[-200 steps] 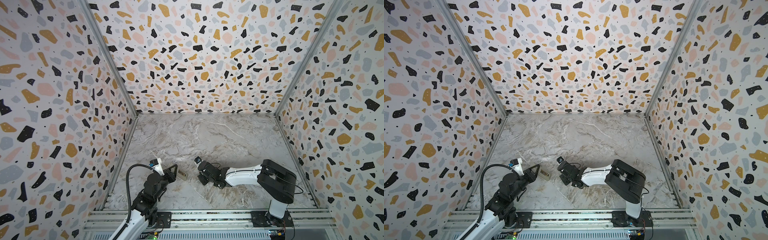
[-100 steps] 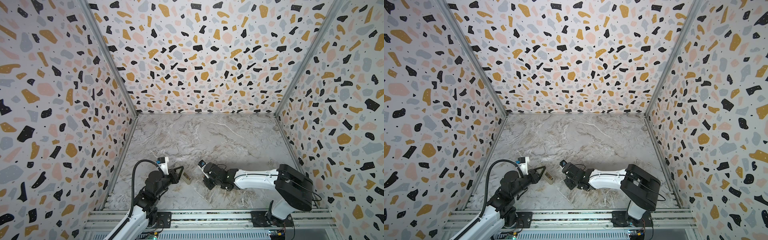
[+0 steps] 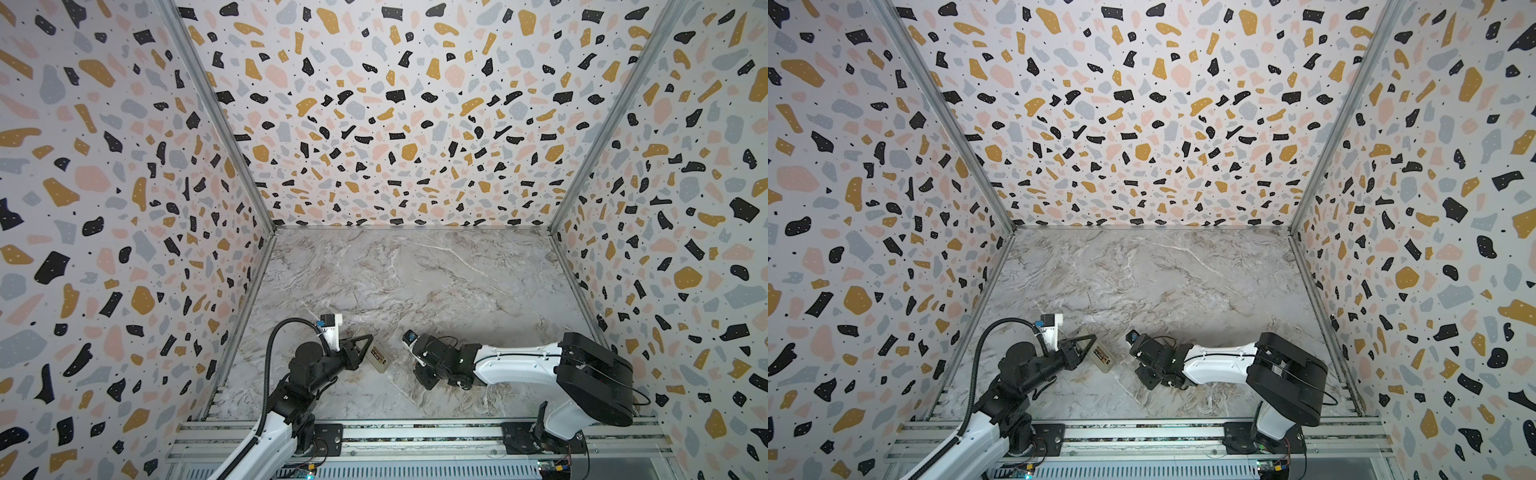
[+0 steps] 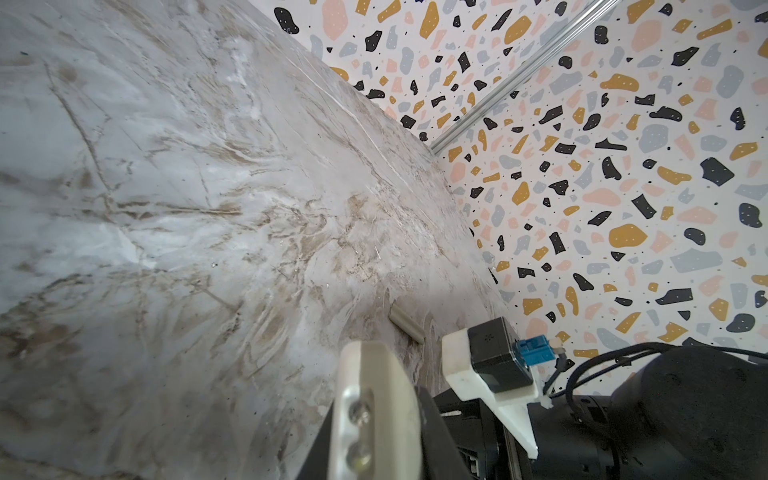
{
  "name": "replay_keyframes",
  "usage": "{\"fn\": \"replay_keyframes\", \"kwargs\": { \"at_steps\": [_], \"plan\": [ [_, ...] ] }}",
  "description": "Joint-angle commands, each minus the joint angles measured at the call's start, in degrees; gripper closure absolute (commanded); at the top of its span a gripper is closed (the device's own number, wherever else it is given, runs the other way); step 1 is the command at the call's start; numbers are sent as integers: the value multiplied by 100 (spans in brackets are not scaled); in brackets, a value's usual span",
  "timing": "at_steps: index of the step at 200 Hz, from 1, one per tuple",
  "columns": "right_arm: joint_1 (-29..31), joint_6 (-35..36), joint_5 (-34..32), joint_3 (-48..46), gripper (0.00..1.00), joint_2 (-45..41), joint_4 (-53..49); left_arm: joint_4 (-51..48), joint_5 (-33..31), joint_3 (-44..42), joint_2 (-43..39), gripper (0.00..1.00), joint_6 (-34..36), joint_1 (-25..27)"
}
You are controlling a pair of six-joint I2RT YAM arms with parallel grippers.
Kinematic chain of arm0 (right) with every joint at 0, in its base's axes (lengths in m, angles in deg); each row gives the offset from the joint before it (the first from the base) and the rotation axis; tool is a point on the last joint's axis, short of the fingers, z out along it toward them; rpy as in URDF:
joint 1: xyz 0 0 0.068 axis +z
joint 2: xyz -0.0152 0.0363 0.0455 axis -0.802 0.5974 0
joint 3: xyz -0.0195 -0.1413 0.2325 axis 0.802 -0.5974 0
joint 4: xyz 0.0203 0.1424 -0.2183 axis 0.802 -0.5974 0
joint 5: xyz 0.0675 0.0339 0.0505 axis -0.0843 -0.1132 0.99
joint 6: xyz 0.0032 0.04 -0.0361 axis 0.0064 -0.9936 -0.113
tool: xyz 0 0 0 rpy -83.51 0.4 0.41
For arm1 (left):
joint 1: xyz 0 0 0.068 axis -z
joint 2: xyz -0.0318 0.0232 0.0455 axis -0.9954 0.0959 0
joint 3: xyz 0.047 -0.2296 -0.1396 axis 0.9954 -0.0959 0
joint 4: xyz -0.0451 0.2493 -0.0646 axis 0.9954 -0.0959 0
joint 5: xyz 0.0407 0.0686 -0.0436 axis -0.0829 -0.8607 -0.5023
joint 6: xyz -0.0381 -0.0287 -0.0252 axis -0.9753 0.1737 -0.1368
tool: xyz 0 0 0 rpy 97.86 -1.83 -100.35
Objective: Load the batteries into the remote control
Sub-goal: 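Lower the right gripper onto the second AA battery and grasp it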
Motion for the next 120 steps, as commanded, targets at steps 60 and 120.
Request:
{"fn": "replay_keyframes", "kwargs": {
  "at_steps": [60,120],
  "plan": [
    [38,-61,-58,138,80,26,-386,319,73,120,31,100,62,46],
    [-28,85,-81,463,78,336,-612,308,50,100,41,100,109,59]
  ]
}}
